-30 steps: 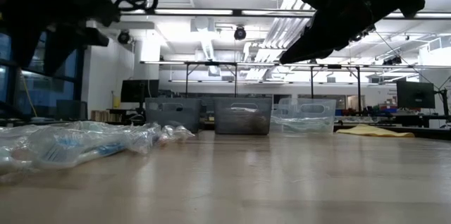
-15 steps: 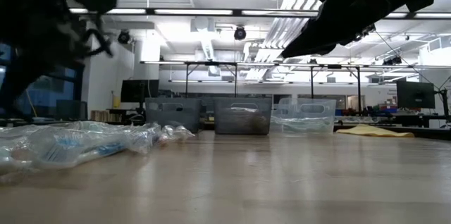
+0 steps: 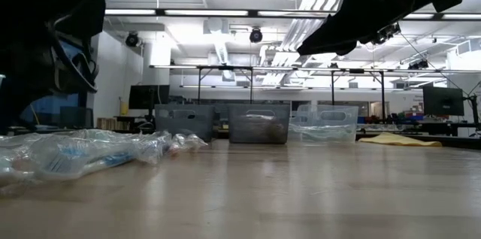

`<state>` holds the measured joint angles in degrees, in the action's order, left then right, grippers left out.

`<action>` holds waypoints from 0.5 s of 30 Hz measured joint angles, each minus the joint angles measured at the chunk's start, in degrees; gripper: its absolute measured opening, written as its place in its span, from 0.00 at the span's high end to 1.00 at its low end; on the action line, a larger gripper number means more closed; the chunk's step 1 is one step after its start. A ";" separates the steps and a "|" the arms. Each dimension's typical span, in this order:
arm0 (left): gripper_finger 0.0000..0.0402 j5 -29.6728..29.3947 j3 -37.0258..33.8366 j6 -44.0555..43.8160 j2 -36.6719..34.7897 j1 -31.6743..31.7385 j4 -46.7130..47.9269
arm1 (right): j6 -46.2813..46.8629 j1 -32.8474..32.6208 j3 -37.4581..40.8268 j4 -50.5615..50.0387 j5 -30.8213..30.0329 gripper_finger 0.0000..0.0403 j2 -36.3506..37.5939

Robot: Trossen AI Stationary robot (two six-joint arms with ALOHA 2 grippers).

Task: Pick & Place Toothbrushes
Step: Put the orange toothbrush into the right black bin

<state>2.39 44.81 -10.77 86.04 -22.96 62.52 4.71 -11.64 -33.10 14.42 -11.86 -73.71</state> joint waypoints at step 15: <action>0.63 0.42 -1.67 -1.70 0.00 0.02 -5.13 | 0.24 0.00 0.00 0.45 -0.02 0.64 0.00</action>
<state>2.81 43.13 -12.47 86.04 -22.94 57.39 4.95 -11.64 -33.10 14.87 -11.88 -73.71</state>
